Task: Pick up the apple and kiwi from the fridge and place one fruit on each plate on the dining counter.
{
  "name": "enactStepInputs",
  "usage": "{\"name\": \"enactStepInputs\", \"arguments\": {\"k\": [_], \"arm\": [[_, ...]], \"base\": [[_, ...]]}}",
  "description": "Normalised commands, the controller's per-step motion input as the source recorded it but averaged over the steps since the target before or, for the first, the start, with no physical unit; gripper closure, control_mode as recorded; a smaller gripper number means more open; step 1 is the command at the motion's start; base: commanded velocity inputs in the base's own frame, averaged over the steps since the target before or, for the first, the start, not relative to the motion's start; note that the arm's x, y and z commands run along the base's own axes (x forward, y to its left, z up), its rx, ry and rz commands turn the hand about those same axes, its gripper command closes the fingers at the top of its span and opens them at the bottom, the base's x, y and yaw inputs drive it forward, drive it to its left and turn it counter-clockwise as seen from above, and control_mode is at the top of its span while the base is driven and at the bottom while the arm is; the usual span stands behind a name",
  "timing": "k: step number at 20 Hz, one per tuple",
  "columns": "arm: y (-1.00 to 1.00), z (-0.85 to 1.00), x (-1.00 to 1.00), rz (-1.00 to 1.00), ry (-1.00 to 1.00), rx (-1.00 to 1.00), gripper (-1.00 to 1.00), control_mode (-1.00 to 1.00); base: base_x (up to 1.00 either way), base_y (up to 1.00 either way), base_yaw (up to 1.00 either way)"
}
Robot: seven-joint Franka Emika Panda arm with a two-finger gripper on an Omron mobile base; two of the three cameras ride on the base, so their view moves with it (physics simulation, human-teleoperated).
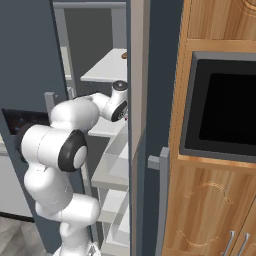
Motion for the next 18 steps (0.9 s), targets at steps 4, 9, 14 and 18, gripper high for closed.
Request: {"name": "enactStepInputs", "arguments": {"k": [4,9,14,18], "arm": [[-0.03,-0.11,0.37,0.00,0.02,0.00,-1.00,-1.00],[-0.05,-0.08,0.37,0.00,0.03,0.00,-1.00,-1.00],[-0.16,-0.01,0.39,0.00,0.03,0.00,-1.00,-1.00],[-0.17,-0.01,0.40,0.00,0.04,0.00,-1.00,-1.00]], "base": [[0.00,0.00,0.00],[0.00,0.00,0.00],[0.00,0.00,0.00],[0.00,0.00,0.00]]}}
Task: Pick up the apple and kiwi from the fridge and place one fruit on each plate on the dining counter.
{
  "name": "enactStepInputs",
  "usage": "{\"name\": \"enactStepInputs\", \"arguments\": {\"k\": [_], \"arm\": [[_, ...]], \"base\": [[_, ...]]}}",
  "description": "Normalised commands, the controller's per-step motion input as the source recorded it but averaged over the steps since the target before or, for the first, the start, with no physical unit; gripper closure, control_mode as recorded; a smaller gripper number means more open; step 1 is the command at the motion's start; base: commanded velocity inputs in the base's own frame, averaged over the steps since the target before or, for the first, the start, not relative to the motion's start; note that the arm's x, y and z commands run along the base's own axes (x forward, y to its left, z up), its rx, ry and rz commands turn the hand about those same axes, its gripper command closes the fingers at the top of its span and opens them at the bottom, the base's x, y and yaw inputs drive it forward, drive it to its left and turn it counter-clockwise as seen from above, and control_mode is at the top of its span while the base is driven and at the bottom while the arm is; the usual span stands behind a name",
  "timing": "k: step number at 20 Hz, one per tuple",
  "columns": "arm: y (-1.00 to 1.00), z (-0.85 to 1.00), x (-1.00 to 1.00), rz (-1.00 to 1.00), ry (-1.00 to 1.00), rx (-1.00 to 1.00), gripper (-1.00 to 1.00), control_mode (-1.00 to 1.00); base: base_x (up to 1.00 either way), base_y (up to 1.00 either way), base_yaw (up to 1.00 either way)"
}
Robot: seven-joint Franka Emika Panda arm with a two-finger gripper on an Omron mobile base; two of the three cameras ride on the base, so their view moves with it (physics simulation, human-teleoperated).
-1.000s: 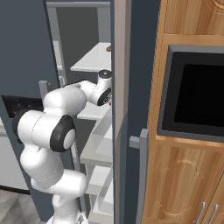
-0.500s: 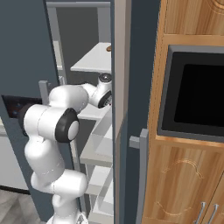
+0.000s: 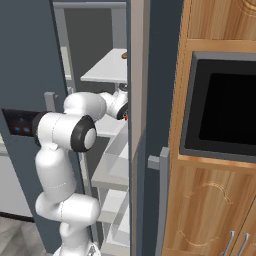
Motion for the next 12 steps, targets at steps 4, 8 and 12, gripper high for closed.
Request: {"name": "enactStepInputs", "arguments": {"k": [4,8,12], "arm": [[-0.07,-0.10,0.30,0.00,0.04,0.00,-1.00,-1.00],[0.00,-0.23,0.01,0.00,0.00,0.00,-1.00,-1.00],[0.00,-0.22,0.00,0.00,0.00,0.00,-1.00,-1.00]], "base": [[0.00,0.00,0.00],[0.00,0.00,0.00],[0.00,0.00,0.00]]}}
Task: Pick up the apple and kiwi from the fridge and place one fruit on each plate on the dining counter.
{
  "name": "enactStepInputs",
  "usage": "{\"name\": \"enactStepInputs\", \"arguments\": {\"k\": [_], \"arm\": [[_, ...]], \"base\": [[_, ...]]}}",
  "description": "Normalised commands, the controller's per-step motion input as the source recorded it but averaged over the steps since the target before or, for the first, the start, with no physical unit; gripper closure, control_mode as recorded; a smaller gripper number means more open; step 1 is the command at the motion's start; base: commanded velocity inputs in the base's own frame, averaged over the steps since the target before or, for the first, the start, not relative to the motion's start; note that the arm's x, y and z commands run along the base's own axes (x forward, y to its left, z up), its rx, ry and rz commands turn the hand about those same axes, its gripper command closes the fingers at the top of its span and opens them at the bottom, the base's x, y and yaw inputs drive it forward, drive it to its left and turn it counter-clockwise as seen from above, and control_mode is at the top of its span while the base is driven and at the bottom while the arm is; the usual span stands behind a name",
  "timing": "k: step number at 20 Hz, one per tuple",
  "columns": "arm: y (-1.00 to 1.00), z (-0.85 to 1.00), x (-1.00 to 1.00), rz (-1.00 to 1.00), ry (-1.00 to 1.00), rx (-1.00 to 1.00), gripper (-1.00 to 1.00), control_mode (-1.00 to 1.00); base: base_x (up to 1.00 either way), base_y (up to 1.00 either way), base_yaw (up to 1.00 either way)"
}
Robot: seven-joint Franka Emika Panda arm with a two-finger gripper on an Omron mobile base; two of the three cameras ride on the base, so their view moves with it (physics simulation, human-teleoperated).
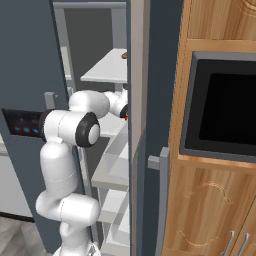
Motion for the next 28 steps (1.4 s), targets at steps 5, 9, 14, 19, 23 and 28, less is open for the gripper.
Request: {"name": "enactStepInputs", "arguments": {"k": [5,9,14,19,23,28], "arm": [[0.00,-0.13,0.00,0.00,0.01,0.00,-1.00,-1.00],[0.02,-0.13,0.00,0.00,0.01,0.00,-1.00,-1.00],[0.07,-0.15,0.00,0.00,0.00,0.00,-1.00,-1.00],[0.12,-0.19,0.00,0.00,0.01,0.00,-1.00,-1.00],[0.20,-0.32,0.00,0.00,0.03,0.00,-1.00,-1.00],[0.21,-0.36,0.00,0.00,0.05,0.00,1.00,-1.00]], "base": [[0.00,0.00,0.00],[0.00,0.00,0.00],[0.00,0.00,0.00],[0.00,0.00,0.00],[0.00,0.00,0.00],[0.00,0.00,0.00]]}}
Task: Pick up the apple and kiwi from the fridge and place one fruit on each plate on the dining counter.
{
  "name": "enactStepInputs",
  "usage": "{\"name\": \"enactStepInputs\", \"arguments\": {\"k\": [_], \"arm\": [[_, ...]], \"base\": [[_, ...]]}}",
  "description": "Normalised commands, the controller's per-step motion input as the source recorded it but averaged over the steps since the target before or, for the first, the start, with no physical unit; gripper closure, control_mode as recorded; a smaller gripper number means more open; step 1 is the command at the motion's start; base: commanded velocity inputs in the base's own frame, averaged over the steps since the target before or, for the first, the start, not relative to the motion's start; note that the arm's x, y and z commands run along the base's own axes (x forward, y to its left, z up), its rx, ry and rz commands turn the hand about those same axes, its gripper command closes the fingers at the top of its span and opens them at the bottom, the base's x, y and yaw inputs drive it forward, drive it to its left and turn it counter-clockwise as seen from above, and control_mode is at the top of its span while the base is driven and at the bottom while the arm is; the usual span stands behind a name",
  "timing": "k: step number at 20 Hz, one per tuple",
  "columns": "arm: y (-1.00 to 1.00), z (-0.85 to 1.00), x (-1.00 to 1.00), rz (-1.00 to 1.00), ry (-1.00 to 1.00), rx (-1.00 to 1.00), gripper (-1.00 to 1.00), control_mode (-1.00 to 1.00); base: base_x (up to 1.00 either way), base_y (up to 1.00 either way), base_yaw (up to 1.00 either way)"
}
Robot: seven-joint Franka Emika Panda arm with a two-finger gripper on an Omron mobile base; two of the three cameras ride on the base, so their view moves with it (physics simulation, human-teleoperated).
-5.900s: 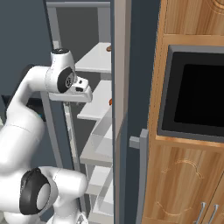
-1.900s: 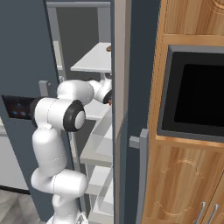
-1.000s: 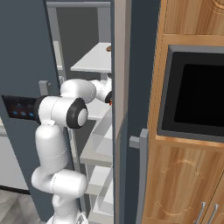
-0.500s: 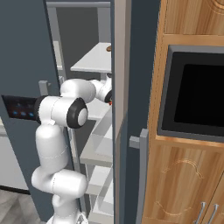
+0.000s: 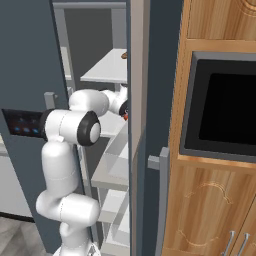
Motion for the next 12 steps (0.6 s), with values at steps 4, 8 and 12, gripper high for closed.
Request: {"name": "enactStepInputs", "arguments": {"k": [4,8,12], "arm": [[0.05,-0.35,-0.22,0.00,0.01,0.00,1.00,-1.00],[0.01,-0.23,-0.75,0.00,-0.05,0.01,1.00,-1.00],[0.00,0.03,-1.00,0.00,-0.20,0.06,1.00,-1.00]], "base": [[0.00,0.00,0.00],[0.00,0.00,0.00],[0.00,0.00,0.00]]}}
